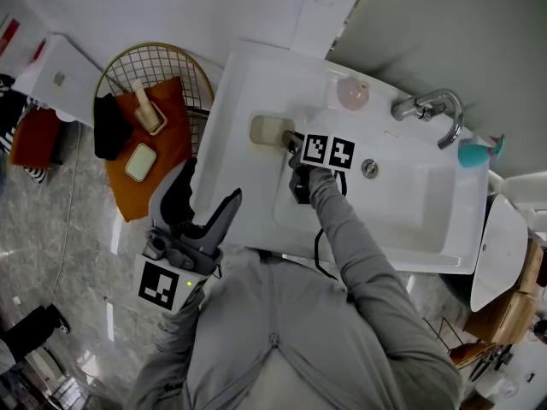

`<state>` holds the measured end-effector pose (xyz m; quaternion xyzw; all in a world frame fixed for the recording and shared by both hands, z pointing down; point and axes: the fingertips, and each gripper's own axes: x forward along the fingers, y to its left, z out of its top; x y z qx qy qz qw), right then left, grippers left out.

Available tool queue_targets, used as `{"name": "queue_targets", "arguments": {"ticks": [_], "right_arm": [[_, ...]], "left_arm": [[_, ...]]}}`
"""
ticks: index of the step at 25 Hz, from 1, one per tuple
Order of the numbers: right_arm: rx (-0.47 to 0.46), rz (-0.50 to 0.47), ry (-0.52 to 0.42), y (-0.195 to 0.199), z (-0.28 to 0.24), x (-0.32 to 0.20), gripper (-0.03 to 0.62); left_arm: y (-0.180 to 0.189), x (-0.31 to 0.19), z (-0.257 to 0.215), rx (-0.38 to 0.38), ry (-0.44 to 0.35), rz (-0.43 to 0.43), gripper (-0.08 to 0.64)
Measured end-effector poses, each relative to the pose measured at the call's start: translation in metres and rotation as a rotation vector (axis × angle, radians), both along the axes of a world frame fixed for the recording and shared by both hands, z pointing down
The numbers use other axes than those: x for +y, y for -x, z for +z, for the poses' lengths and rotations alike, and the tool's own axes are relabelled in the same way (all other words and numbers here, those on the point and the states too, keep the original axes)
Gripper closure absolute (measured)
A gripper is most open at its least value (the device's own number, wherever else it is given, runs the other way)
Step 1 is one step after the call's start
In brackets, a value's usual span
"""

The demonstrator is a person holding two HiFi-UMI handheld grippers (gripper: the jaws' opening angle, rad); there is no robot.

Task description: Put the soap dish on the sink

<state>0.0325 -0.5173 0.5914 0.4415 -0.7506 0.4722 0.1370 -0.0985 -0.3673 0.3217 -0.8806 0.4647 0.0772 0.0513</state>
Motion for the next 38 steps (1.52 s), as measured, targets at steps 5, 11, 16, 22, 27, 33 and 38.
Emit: {"name": "queue_targets", "arguments": {"ticks": [5, 11, 16, 22, 27, 33, 38], "right_arm": [[0.002, -0.012, -0.007, 0.005, -0.002, 0.001, 0.498], [0.072, -0.052, -0.029, 0.006, -0.003, 0.005, 0.446], [0.111, -0.078, -0.053, 0.008, -0.007, 0.007, 0.430], [0.078, -0.014, -0.084, -0.003, -0.019, 0.005, 0.417], [0.005, 0.031, -0.120, -0.013, -0.044, 0.009, 0.416], [-0.032, 0.029, -0.217, -0.026, -0.090, 0.022, 0.414], [-0.036, 0.054, -0.351, -0.047, -0.141, 0.038, 0.414]], "left_arm": [[-0.001, 0.001, 0.001, 0.018, 0.039, 0.005, 0.241], [0.003, 0.002, -0.002, 0.013, -0.008, 0.003, 0.241], [-0.002, 0.002, 0.000, 0.029, 0.051, 0.017, 0.241], [0.000, 0.002, -0.002, 0.024, 0.022, 0.019, 0.241], [0.001, 0.000, -0.008, 0.013, -0.024, 0.026, 0.241], [-0.004, 0.001, -0.008, 0.007, -0.028, 0.046, 0.241], [-0.009, 0.003, -0.008, 0.010, -0.021, 0.056, 0.241]]}}
